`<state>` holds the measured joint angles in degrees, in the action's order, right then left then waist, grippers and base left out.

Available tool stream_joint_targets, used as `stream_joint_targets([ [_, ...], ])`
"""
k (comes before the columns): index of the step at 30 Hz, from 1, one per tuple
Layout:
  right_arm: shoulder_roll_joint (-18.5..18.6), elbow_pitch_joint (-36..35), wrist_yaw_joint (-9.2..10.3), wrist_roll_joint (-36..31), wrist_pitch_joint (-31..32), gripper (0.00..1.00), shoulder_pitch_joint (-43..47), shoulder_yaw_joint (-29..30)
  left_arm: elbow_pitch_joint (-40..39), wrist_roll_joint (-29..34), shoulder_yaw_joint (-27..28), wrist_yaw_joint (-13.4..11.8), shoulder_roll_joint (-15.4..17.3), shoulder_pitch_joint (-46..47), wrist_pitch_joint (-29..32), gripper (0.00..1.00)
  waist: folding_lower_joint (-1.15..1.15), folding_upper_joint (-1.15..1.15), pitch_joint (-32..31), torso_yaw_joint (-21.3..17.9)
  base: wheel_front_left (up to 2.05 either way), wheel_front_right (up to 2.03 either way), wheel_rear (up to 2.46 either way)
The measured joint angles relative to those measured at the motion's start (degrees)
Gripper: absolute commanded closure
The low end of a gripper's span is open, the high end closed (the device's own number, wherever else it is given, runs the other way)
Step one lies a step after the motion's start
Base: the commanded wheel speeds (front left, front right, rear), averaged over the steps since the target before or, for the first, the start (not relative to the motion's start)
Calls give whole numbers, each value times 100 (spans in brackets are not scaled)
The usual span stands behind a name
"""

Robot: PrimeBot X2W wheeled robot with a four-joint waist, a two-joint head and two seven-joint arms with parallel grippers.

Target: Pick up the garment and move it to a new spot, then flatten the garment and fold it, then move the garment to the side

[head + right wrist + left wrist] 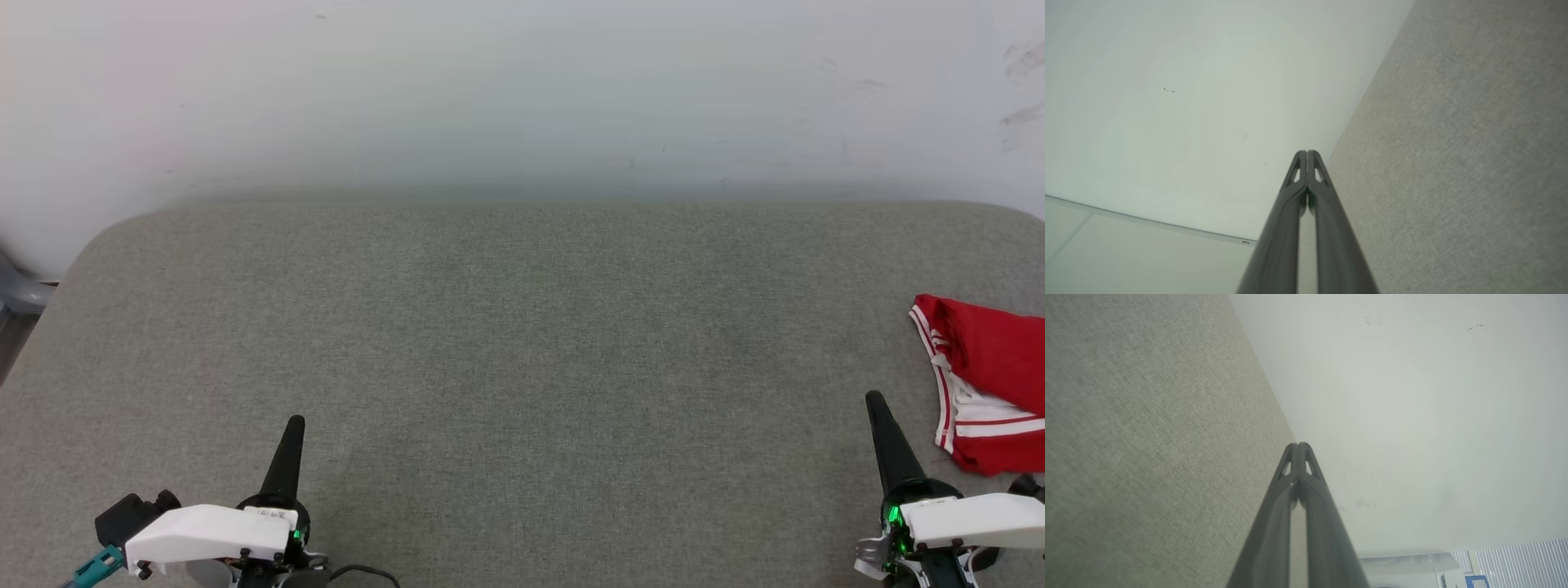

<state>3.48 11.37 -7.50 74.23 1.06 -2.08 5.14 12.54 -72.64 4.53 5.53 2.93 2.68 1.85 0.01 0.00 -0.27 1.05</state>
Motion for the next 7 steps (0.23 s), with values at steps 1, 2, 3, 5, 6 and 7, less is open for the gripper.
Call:
stream_joint_targets([
  [1,0,2,0,53,7,100,-14,0,4,-53,4,2,-1,5,3,100,0,0,1,-2,0,0,0],
  [2,0,8,0,108,20,100,-24,2,10,-103,12,3,0,13,19,100,0,0,2,-5,0,0,0],
  [3,0,41,0,301,70,100,-43,9,26,-319,33,15,-1,38,62,100,0,0,6,-15,0,0,0],
  [5,0,55,0,400,102,100,-68,11,33,-421,44,41,-1,67,102,100,0,0,8,-20,0,0,0],
  [6,0,55,0,400,102,100,-68,11,33,-421,44,41,-1,67,102,100,0,0,8,-20,0,0,0],
  [7,0,62,0,452,109,100,-80,13,38,-467,52,51,-1,82,110,100,0,0,10,-22,0,0,0],
])
